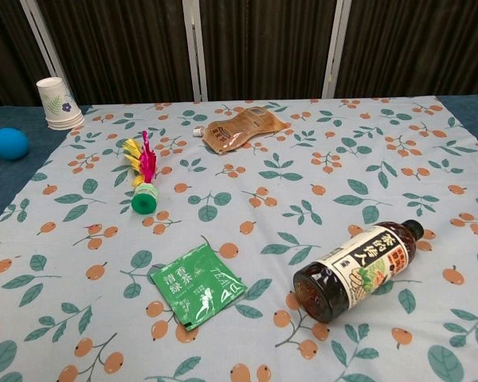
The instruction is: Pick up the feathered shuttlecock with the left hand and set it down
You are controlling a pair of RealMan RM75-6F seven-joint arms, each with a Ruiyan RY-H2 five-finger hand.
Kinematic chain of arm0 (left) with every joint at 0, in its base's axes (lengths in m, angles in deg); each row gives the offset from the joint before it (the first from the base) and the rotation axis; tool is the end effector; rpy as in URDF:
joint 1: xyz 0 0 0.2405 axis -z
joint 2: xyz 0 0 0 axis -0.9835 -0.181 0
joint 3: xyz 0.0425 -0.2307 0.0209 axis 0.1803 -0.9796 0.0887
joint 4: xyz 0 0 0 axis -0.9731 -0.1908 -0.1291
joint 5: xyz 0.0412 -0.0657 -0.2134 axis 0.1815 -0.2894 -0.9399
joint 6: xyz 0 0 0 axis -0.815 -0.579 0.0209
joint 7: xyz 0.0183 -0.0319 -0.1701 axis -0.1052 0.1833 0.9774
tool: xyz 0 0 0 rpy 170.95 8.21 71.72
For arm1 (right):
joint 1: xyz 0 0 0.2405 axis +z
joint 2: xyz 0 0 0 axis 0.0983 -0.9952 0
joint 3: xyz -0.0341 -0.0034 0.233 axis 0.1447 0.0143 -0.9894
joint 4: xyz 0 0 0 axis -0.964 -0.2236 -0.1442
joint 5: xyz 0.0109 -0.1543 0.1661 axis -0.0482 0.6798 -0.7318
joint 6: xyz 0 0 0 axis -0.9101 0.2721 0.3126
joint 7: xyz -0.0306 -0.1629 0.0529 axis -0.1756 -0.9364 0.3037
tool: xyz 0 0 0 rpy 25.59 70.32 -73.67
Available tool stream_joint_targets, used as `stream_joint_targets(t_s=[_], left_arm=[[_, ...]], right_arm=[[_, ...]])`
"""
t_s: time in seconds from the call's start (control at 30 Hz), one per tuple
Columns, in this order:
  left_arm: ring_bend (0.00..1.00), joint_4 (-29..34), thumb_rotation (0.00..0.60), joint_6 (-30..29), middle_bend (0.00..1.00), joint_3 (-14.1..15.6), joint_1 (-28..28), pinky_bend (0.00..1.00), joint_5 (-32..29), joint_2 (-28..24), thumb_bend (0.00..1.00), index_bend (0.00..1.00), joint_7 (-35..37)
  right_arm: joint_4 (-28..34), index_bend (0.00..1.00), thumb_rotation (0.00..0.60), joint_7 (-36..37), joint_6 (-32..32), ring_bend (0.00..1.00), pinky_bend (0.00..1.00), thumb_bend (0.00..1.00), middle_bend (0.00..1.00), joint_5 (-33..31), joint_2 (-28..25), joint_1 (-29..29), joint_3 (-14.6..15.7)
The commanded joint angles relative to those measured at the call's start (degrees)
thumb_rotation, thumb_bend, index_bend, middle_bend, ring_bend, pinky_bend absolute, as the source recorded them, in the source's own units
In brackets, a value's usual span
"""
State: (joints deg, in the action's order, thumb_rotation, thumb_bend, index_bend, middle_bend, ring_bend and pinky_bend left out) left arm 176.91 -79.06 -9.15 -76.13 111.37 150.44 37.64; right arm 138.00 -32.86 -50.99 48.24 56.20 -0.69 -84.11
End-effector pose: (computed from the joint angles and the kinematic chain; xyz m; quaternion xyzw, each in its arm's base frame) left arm -0.2713 0.1969 0.1166 -0.6104 -0.3623 -0.3507 0.6109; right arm -0.2890 -0.2045 0.1153 0.6259 -0.3862 0.3649 0.5710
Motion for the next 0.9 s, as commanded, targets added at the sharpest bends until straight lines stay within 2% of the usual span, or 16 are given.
stream_joint_targets(t_s=[0.03, 0.47, 0.63, 0.77, 0.9], left_arm=[[0.00, 0.0, 0.600, 0.0, 0.00, 0.0, 0.0, 0.00, 0.0, 0.0, 0.15, 0.00, 0.0], [0.00, -0.2, 0.600, 0.5, 0.00, 0.0, 0.4, 0.00, 0.3, -0.3, 0.15, 0.01, -0.5], [0.00, -0.5, 0.600, 2.7, 0.00, -1.0, 2.1, 0.00, -0.8, -0.7, 0.15, 0.02, -1.6], [0.00, -0.8, 0.600, 6.4, 0.00, -2.5, 5.0, 0.00, -1.9, -2.0, 0.15, 0.06, -3.6], [0.00, -3.0, 0.600, 11.1, 0.00, -5.8, 9.8, 0.00, -3.5, -2.4, 0.15, 0.10, -4.8]], right_arm=[[0.0, 0.09, 0.600, 0.0, 0.0, 0.00, 0.00, 0.14, 0.00, 0.0, 0.0, 0.0, 0.0], [0.1, 0.09, 0.600, -0.1, 0.0, 0.00, 0.00, 0.13, 0.00, -0.1, 0.1, -0.1, 0.0], [0.1, 0.09, 0.600, -0.3, 0.1, 0.00, 0.00, 0.13, 0.00, -0.1, 0.1, 0.1, 0.0], [0.3, 0.09, 0.600, -0.2, 0.4, 0.00, 0.00, 0.14, 0.00, -0.5, 0.1, 0.0, 0.0], [0.8, 0.09, 0.600, 0.2, 0.9, 0.00, 0.00, 0.14, 0.00, -1.2, -0.1, 0.0, -0.1]])
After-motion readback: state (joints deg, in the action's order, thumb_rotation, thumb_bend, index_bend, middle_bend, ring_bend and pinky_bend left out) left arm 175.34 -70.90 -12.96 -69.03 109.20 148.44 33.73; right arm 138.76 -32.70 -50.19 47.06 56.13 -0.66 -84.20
